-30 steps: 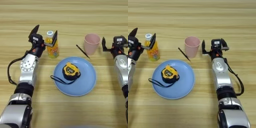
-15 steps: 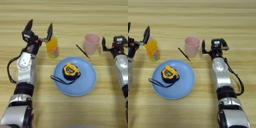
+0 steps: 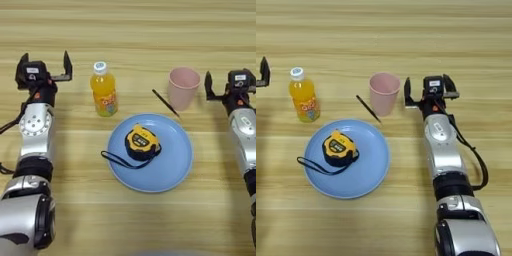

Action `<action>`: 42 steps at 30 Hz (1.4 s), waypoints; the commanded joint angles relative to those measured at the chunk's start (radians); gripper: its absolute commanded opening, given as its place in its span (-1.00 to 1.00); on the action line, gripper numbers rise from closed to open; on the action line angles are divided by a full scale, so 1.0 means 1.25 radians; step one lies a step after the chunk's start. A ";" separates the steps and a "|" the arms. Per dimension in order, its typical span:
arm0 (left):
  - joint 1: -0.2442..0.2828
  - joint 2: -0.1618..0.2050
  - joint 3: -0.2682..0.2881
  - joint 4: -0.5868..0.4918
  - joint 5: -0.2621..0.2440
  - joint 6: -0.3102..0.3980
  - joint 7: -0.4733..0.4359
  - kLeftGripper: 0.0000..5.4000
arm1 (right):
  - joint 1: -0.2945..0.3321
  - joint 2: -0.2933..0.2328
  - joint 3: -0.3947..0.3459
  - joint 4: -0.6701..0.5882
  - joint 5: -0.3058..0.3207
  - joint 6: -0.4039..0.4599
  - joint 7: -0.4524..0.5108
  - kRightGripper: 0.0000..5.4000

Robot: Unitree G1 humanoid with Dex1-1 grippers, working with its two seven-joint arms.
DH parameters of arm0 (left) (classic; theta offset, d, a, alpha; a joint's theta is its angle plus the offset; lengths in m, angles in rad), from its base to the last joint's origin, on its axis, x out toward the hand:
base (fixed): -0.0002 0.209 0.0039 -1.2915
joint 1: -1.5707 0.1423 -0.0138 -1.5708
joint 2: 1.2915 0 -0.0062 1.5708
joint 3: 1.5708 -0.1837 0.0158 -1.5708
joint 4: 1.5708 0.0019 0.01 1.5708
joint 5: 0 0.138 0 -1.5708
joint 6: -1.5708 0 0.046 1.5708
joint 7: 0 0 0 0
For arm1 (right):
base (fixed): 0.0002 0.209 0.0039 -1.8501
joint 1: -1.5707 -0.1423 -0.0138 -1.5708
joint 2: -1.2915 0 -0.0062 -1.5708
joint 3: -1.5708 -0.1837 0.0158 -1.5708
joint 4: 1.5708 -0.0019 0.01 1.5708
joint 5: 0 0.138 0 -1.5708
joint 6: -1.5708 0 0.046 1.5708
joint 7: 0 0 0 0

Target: Move the objects on the table

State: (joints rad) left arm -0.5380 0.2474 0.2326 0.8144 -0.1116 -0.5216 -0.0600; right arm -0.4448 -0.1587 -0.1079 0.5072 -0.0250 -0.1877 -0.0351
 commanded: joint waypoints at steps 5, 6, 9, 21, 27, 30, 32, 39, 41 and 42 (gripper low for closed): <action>-0.025 0.003 -0.020 0.059 0.025 0.081 0.003 0.98 | 0.015 -0.005 0.007 -0.038 -0.020 -0.034 -0.011 1.00; -0.025 0.003 -0.021 0.061 0.027 0.085 0.002 0.98 | 0.017 -0.004 0.007 -0.043 -0.020 -0.034 -0.011 1.00; -0.024 0.003 -0.029 0.067 0.033 0.105 0.004 0.98 | 0.022 -0.006 0.008 -0.057 -0.029 -0.043 -0.014 1.00; -0.017 -0.005 -0.055 0.064 0.045 0.131 0.007 0.98 | 0.053 -0.007 0.021 -0.139 -0.012 -0.062 0.031 1.00; -0.009 -0.018 -0.064 0.042 0.050 0.135 0.025 0.98 | 0.124 -0.020 0.039 -0.290 0.006 -0.008 0.094 1.00; -0.003 -0.024 -0.069 0.028 0.053 0.139 0.033 0.98 | 0.171 -0.029 0.065 -0.387 0.012 0.047 0.138 1.00; 0.001 -0.028 -0.070 0.017 0.056 0.143 0.038 0.98 | 0.204 -0.038 0.088 -0.461 0.023 0.097 0.176 1.00; 0.012 -0.034 -0.072 -0.009 0.062 0.154 0.045 0.98 | 0.269 -0.060 0.150 -0.628 0.102 0.245 0.301 1.00; 0.014 -0.036 -0.072 -0.014 0.061 0.156 0.046 0.98 | 0.281 -0.063 0.180 -0.638 0.112 0.272 0.332 1.00; 0.015 -0.036 -0.072 -0.016 0.061 0.158 0.046 0.98 | 0.287 -0.064 0.196 -0.639 0.116 0.284 0.347 1.00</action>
State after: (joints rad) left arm -0.5270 0.2082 0.1490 0.8109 -0.0448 -0.3460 -0.0078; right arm -0.1076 -0.2302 0.0908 -0.2767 0.1036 0.1209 0.3543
